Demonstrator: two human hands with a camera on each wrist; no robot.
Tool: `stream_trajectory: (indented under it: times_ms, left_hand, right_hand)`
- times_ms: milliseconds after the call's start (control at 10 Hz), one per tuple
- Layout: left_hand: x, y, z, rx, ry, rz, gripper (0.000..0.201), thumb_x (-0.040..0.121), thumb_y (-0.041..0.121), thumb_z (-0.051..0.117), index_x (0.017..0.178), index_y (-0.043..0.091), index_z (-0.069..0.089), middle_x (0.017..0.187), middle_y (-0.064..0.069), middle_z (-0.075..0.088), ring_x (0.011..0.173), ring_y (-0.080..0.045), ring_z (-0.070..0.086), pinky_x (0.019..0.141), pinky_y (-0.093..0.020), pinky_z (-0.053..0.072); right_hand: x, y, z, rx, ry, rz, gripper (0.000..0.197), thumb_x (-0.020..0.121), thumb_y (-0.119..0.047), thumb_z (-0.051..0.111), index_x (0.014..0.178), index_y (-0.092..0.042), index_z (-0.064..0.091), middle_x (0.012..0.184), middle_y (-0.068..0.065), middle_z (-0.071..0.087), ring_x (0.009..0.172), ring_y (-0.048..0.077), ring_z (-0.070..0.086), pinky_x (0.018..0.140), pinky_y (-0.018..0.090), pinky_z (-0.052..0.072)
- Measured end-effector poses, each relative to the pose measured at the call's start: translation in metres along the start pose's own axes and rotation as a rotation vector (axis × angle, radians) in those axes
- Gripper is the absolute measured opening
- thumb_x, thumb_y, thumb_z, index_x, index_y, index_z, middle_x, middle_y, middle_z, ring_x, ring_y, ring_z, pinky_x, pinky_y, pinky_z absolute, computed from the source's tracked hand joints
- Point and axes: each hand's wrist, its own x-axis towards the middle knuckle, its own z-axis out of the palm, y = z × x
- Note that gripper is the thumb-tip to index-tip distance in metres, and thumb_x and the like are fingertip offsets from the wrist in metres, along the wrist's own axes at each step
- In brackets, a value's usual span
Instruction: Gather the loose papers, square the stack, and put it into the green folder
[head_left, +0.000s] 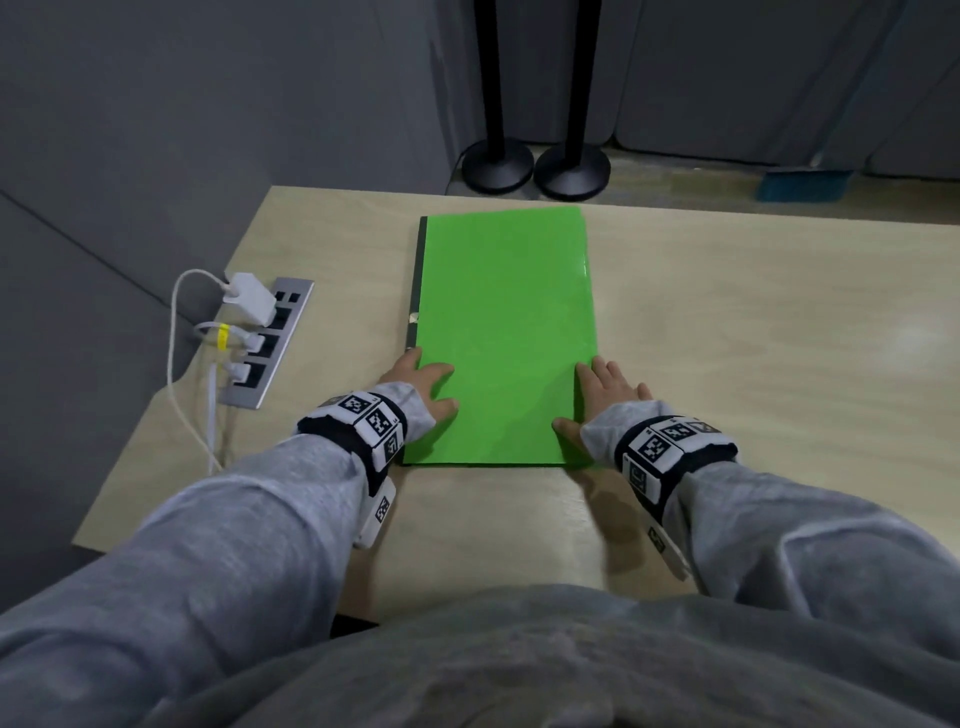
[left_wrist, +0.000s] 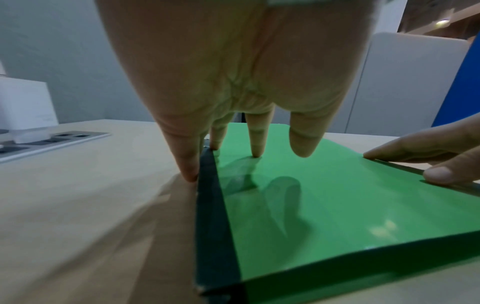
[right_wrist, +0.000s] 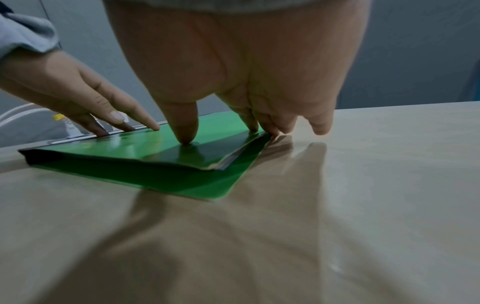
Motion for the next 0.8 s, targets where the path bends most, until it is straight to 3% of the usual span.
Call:
stream_trajectory:
  times_ms: [200,500,700,800]
  left_hand:
    - [0.011,-0.043,-0.018,-0.024,-0.003,-0.031,0.064,0.089,0.046,0.053,0.145,0.036,0.024,0.159,0.001,0.0,0.143,-0.033,0.019,0.11,-0.049,0.03]
    - [0.011,-0.052,-0.022,-0.026,-0.013,0.022,0.061,0.09,0.045,0.052,0.145,0.036,0.026,0.159,0.002,0.0,0.144,-0.032,0.016,0.112,-0.05,0.028]
    - [0.001,-0.05,-0.023,-0.042,0.046,-0.002,0.058,0.09,0.041,0.054,0.143,0.032,0.032,0.158,0.002,0.001,0.143,-0.032,0.018,0.113,-0.049,0.028]
    - [-0.016,-0.056,-0.017,-0.128,0.118,0.042,0.053,0.09,0.039,0.055,0.139,0.028,0.038,0.156,-0.001,0.013,0.138,-0.028,0.031,0.112,-0.044,0.032]
  right_hand:
    - [0.015,-0.045,-0.002,-0.067,-0.021,-0.021,0.087,0.089,-0.054,0.048,0.151,-0.02,-0.005,0.159,0.004,-0.012,0.147,0.023,-0.005,0.118,0.049,0.006]
    - [0.011,-0.044,0.0,-0.073,-0.039,0.008,0.087,0.089,-0.057,0.046,0.15,-0.024,-0.006,0.159,0.004,-0.012,0.147,0.025,-0.006,0.118,0.048,0.005]
    - [-0.001,-0.032,-0.011,0.024,0.026,0.027,0.092,0.083,-0.065,0.046,0.15,-0.023,0.001,0.16,0.006,-0.001,0.147,0.025,0.003,0.119,0.049,0.015]
    - [-0.026,-0.019,-0.034,0.091,0.102,-0.017,0.086,0.086,-0.061,0.047,0.15,-0.023,0.006,0.159,0.005,0.006,0.145,0.025,0.017,0.117,0.045,0.023]
